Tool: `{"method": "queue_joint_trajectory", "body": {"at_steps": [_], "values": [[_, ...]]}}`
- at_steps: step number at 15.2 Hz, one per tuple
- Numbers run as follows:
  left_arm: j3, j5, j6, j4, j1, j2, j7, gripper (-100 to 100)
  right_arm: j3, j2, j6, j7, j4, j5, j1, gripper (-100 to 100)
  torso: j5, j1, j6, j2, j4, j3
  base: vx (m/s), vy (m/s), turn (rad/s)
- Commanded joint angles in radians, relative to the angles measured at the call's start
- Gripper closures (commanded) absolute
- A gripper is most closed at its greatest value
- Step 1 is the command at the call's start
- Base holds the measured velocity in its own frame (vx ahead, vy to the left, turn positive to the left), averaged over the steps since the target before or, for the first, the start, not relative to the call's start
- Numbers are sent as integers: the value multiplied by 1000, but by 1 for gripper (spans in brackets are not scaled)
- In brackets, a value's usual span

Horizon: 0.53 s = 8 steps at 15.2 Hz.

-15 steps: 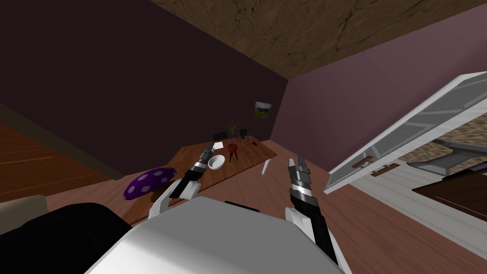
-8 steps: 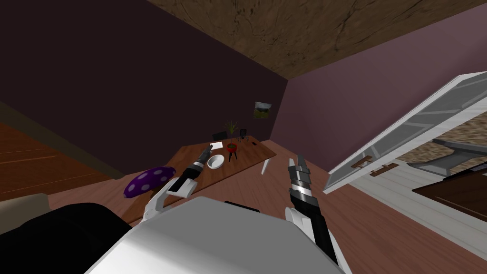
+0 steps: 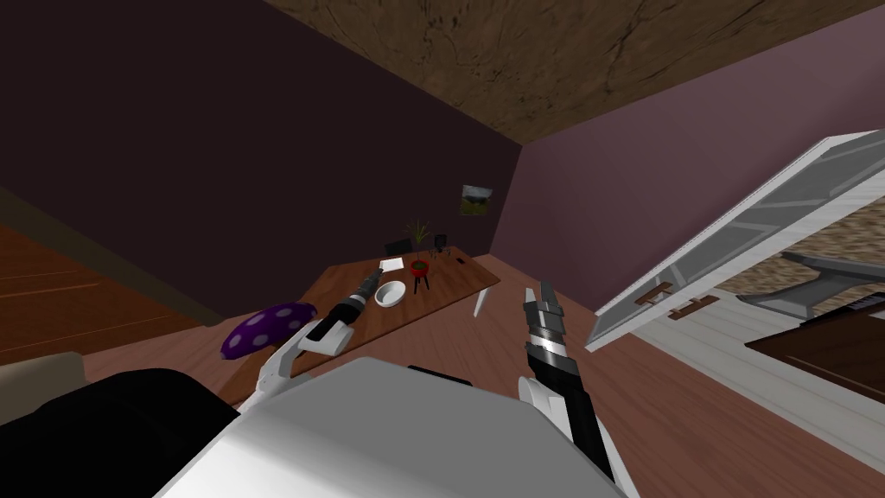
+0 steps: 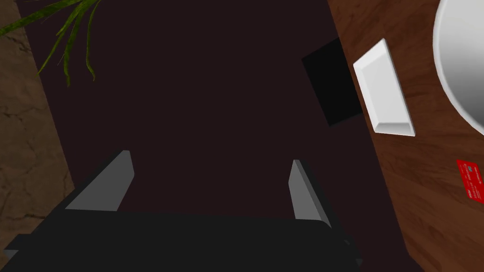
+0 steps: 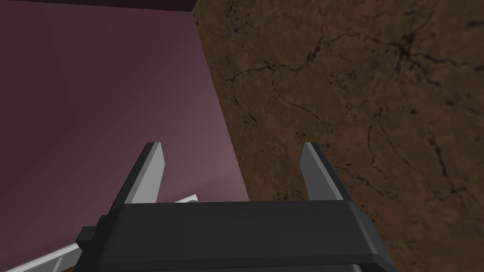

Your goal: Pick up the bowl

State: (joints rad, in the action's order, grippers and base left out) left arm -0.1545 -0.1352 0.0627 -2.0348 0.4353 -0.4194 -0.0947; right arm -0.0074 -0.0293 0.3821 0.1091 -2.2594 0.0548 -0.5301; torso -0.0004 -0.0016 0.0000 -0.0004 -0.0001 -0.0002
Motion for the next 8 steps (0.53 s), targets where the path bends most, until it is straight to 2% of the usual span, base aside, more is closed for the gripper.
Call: {"method": "queue_joint_trajectory", "body": {"at_steps": [1,2,4,5,6,7,8], "values": [[-7,-11,34,10,-4,-13,4,-100,0,0,0,0,0,0,0,0,0,0,0,0,0,0,5,-20,-2],[-22,-37,69,39,-11,-35,10,-100,0,0,0,0,0,0,0,0,0,0,0,0,0,0,9,-28,-17],[-22,-37,92,39,-11,-35,10,-100,0,0,0,0,0,0,0,0,0,0,0,0,0,0,9,-31,-10],[-37,-63,126,69,-17,-57,16,-100,0,0,0,0,0,0,0,0,0,0,0,0,0,0,8,-36,-23],[-37,-63,148,69,-17,-57,16,-100,0,0,0,0,0,0,0,0,0,0,0,0,0,0,12,-39,-24],[-51,-89,175,97,-24,-78,23,-100,0,0,0,0,0,0,0,0,0,-1,0,-1,0,0,17,-49,-33],[-51,-89,193,101,-24,-78,23,-100,0,0,0,0,0,0,0,0,0,-1,0,-1,0,-1,21,-48,-27]]}}
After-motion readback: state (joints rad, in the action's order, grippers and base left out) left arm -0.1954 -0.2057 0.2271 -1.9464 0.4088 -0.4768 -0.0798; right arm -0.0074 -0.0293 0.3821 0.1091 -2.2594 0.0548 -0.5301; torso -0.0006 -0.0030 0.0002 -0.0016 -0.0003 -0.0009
